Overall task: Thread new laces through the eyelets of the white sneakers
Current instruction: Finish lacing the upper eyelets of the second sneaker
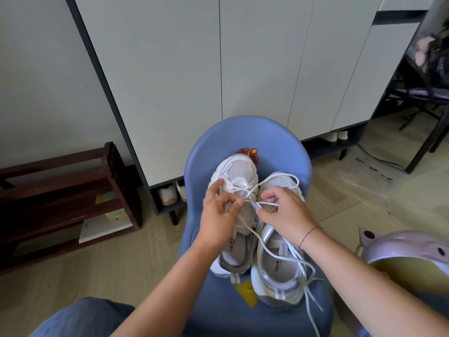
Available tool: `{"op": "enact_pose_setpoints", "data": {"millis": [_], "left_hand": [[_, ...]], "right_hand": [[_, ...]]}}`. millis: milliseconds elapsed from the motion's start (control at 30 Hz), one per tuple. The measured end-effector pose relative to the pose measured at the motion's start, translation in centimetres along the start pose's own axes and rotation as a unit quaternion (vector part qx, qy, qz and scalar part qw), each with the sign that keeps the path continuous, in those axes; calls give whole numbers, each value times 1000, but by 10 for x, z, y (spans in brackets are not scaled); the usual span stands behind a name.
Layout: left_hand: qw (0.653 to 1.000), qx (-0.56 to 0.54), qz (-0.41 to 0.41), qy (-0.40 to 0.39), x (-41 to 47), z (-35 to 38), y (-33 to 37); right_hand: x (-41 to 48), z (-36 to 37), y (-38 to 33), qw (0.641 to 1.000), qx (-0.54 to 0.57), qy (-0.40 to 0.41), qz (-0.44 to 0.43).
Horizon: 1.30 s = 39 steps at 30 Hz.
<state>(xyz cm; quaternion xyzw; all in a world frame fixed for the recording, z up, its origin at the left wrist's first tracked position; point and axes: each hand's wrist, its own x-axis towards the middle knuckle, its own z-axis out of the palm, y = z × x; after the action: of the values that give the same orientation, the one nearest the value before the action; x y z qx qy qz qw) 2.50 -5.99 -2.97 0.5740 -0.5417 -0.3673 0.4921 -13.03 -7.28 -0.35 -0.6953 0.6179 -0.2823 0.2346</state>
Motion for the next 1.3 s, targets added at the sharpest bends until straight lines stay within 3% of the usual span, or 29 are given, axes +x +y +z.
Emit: {"op": "enact_pose_setpoints", "data": {"millis": [167, 267, 367, 433, 500, 567, 600, 667, 733, 800, 967, 1300], "left_hand": [[976, -198, -91, 24, 6, -15, 16], [920, -356, -150, 64, 17, -35, 16], [860, -433, -207, 172, 31, -65, 7], [857, -387, -235, 245, 36, -82, 2], [908, -211, -232, 279, 35, -84, -3], [949, 2, -122, 290, 28, -72, -5], [960, 69, -38, 269, 25, -65, -4], [971, 152, 97, 156, 20, -50, 0], [966, 207, 147, 40, 14, -35, 3], [957, 243, 156, -1, 10, -25, 1], [951, 280, 129, 4, 12, -17, -1], [978, 203, 49, 24, 5, -12, 5]], "right_hand": [[0, -1, -2, 997, -81, 11, 1], [-1, -3, -3, 995, -95, 13, 6], [-1, -3, -2, 997, -75, 4, 9], [-1, -2, -1, 999, -36, -4, 3], [-1, 0, -2, 1000, -6, -16, -1], [-2, 3, -2, 1000, 5, -25, -2], [-1, 4, -3, 1000, 9, -27, -3], [0, 6, -3, 999, 17, -27, -3], [1, 8, -2, 999, 26, -21, 3], [2, 9, -1, 999, 41, -18, 10], [1, 10, 2, 998, 56, -16, 14], [0, 10, 1, 999, 49, -9, 13]]}}
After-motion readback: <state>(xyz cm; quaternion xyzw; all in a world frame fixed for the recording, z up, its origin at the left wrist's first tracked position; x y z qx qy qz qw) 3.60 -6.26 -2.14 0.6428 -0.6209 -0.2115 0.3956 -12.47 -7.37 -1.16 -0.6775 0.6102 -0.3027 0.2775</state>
